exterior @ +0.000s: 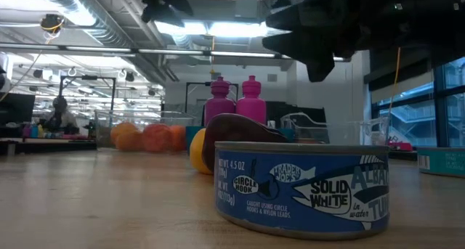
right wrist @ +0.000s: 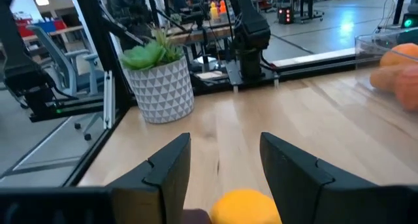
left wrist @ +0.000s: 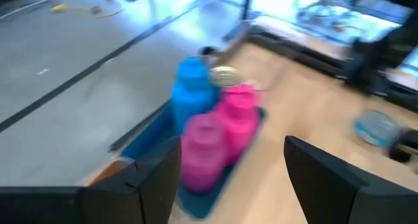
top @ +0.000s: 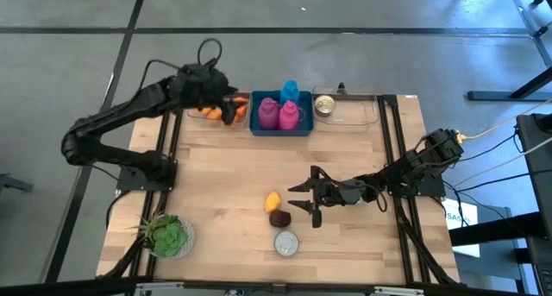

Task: Pick & Place Food Item
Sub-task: Put the light blue tuna can into the right transparent bin

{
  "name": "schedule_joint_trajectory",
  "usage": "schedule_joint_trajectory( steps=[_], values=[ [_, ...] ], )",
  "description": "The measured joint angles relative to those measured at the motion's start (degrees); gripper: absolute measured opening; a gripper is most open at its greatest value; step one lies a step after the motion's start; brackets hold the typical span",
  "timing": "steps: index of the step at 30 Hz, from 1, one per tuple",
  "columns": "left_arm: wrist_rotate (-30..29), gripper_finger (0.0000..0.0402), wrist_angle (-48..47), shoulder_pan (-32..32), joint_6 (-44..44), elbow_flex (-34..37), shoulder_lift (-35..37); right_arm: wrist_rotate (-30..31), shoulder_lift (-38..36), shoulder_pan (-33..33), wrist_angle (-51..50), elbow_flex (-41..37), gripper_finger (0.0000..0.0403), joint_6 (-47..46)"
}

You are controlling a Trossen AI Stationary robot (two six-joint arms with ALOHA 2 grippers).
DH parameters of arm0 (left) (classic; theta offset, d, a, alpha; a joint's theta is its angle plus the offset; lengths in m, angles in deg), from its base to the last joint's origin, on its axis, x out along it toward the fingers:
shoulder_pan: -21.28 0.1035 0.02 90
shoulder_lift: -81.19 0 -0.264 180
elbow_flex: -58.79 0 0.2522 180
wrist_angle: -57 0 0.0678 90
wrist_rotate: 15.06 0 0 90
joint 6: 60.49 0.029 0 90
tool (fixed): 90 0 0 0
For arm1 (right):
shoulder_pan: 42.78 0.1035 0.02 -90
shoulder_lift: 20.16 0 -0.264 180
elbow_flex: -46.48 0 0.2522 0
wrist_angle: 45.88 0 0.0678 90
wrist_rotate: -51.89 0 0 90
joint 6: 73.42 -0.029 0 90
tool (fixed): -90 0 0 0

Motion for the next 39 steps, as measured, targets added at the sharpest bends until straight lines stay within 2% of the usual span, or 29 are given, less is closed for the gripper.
schedule_joint_trajectory(
  steps=[6,14,19,26,28,32,39],
  values=[
    [-2.2,0.0256,8.2,-10.7,-1.4,10.1,5.0,0.0,0.0,0.0,1.2,0.0,0.0183,0.0],
    [-0.4,0.0253,32.0,-22.4,-7.2,31.2,11.1,0.0,0.0,0.0,1.2,0.0,0.0183,-0.2],
    [0.8,0.0253,43.4,-27.8,-12.8,40.0,11.6,0.0,0.0,0.0,1.1,0.0,0.0183,-0.2],
    [0.6,0.0251,44.5,-32.9,-12.7,46.3,10.4,1.7,0.0,0.0,1.3,0.0,0.0183,-0.2],
    [0.1,0.0251,45.2,-33.7,-15.7,47.3,9.3,2.6,0.0,0.0,1.4,0.0,0.0183,-0.3],
    [-1.5,0.0251,53.6,-35.0,-20.7,49.4,5.9,2.8,0.0,0.0,1.4,0.0,0.0183,-0.2],
    [-0.6,0.0253,66.7,-38.9,-13.2,50.0,-2.8,3.0,0.0,-0.9,2.9,0.0,0.0183,-1.1]
  ],
)
